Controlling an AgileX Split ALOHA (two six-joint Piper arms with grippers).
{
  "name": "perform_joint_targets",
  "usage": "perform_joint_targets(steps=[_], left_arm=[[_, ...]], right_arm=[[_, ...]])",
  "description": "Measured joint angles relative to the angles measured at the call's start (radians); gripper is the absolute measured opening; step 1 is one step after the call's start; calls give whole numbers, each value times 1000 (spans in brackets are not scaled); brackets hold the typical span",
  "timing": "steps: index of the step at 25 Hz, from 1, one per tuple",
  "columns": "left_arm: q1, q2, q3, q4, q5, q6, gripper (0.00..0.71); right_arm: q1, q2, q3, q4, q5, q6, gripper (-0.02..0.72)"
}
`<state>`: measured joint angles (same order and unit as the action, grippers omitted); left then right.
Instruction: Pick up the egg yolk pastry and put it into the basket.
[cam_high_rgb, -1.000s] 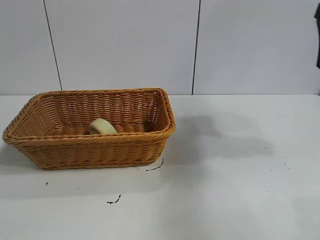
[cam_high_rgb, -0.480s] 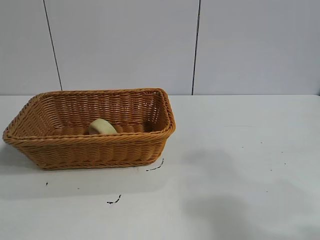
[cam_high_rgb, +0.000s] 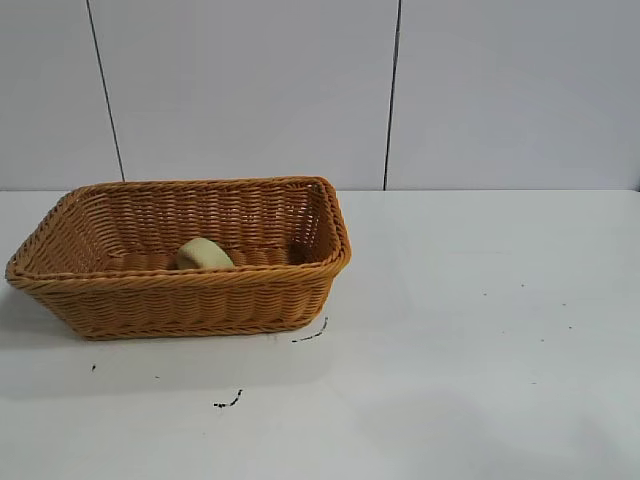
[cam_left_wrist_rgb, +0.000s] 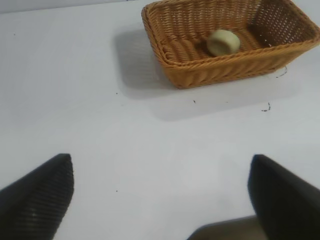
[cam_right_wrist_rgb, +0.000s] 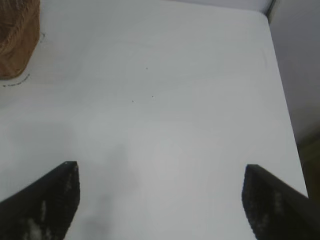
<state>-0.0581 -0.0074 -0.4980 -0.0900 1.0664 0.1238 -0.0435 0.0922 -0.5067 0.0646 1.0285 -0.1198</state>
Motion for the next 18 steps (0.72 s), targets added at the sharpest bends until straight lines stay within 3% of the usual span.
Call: perform_joint_targets(steps=[7, 18], left_arm=[[0, 0, 0, 0, 0, 0, 695], [0, 0, 0, 0, 0, 0, 695]], right_arm=[[72, -86, 0, 6, 1, 0, 611], [83, -96, 0, 7, 1, 0, 611]])
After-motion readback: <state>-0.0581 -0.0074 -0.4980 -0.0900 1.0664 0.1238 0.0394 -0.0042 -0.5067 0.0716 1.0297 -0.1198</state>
